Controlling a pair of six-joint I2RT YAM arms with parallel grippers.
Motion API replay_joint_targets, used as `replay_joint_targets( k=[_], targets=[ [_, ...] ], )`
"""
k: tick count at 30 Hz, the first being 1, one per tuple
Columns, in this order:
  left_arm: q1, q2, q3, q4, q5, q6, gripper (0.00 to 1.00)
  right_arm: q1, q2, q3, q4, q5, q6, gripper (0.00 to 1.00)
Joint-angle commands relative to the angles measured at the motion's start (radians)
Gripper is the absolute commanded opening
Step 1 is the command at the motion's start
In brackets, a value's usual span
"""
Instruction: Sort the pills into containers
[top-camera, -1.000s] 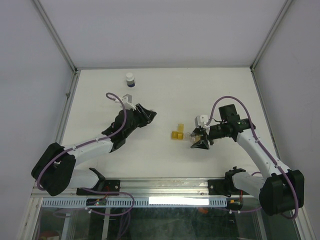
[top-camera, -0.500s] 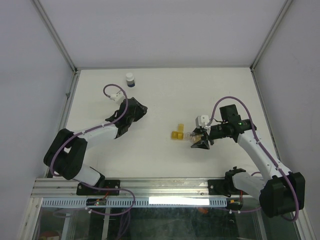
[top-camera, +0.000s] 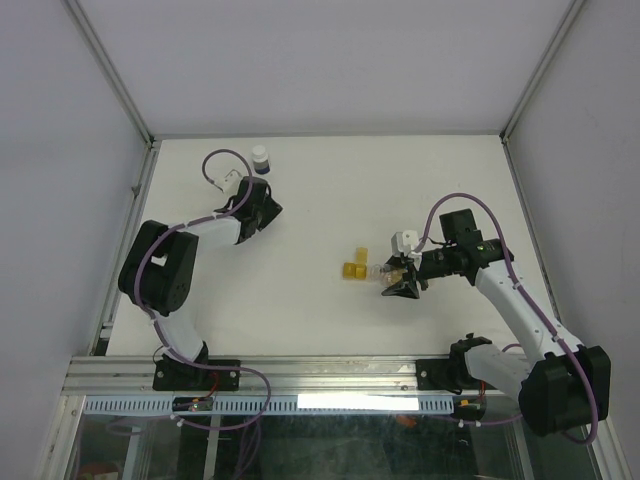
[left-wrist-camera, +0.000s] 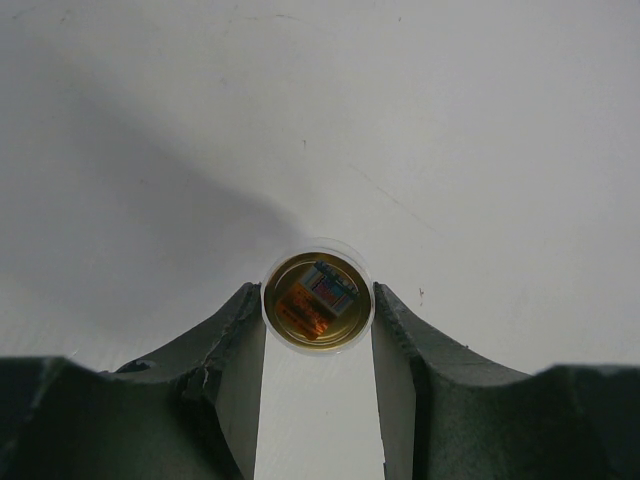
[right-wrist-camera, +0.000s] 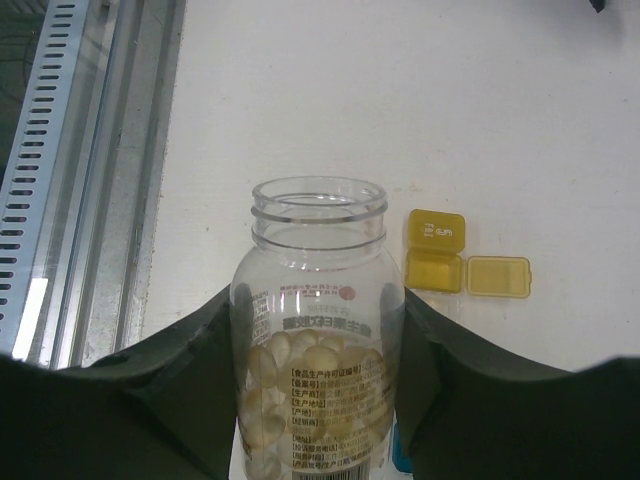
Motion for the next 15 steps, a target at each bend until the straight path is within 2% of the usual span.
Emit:
replay_joint_targets(
  k=[1,3,10,13,15],
  targets=[
    [0.023,0.067,0.124,-0.063,0.08,0.006,0.25,-0.007,-0.024,0.023,0.006,-0.042,-0.003,0.0],
    [0.033,0.095,0.157,-0.095,0.108,0.011,0.36,-0.007,-0.025,0.021,0.006,-0.041,-0.002,0.0],
    [0.038,0.072,0.161,-0.119,0.127,0.043,0.84,-0.011,-0.021,0.02,0.007,-0.04,-0.004,0.0],
    [0.037,0.024,0.131,-0.108,0.152,0.067,0.89,-0.013,-0.017,0.02,0.009,-0.038,-0.003,0.0],
    [0.036,-0.032,0.093,-0.057,0.217,0.11,0.91,-0.017,-0.018,0.02,0.012,-0.035,0.004,0.0]
  ],
)
